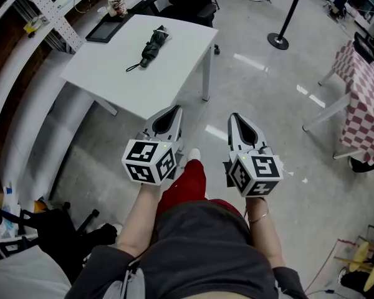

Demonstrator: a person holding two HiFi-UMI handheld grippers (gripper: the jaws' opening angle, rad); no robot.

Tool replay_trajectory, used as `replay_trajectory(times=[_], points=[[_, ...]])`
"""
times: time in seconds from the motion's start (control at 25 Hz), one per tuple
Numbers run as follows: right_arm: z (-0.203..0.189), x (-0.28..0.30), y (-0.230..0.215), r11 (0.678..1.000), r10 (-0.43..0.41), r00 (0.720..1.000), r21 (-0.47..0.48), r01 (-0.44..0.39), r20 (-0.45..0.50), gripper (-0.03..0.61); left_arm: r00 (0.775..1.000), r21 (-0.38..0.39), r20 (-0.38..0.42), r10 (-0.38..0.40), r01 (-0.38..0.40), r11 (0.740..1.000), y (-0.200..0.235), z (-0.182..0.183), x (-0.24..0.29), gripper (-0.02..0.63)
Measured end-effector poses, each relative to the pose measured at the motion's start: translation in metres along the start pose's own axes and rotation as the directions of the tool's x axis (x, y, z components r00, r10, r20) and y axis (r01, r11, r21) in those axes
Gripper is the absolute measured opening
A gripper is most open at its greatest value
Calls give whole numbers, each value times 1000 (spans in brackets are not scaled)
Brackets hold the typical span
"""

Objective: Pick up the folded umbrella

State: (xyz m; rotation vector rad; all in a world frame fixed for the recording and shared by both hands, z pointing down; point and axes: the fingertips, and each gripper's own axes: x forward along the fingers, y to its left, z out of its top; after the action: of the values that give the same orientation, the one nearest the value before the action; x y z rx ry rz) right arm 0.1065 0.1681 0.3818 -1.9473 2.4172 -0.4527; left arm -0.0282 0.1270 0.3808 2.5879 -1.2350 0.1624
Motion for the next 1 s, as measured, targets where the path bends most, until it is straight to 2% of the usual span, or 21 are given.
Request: replay_trajectory(times=[0.44, 1.0], points=[[7, 87, -23, 1000, -2, 999, -4, 2, -45, 18, 999, -23, -37, 7, -8, 1000, 54, 7, 75, 15], [33, 213, -40, 1000, 1, 997, -5, -2, -82, 18, 996, -33, -82, 41, -43, 999, 147, 35, 167, 18]])
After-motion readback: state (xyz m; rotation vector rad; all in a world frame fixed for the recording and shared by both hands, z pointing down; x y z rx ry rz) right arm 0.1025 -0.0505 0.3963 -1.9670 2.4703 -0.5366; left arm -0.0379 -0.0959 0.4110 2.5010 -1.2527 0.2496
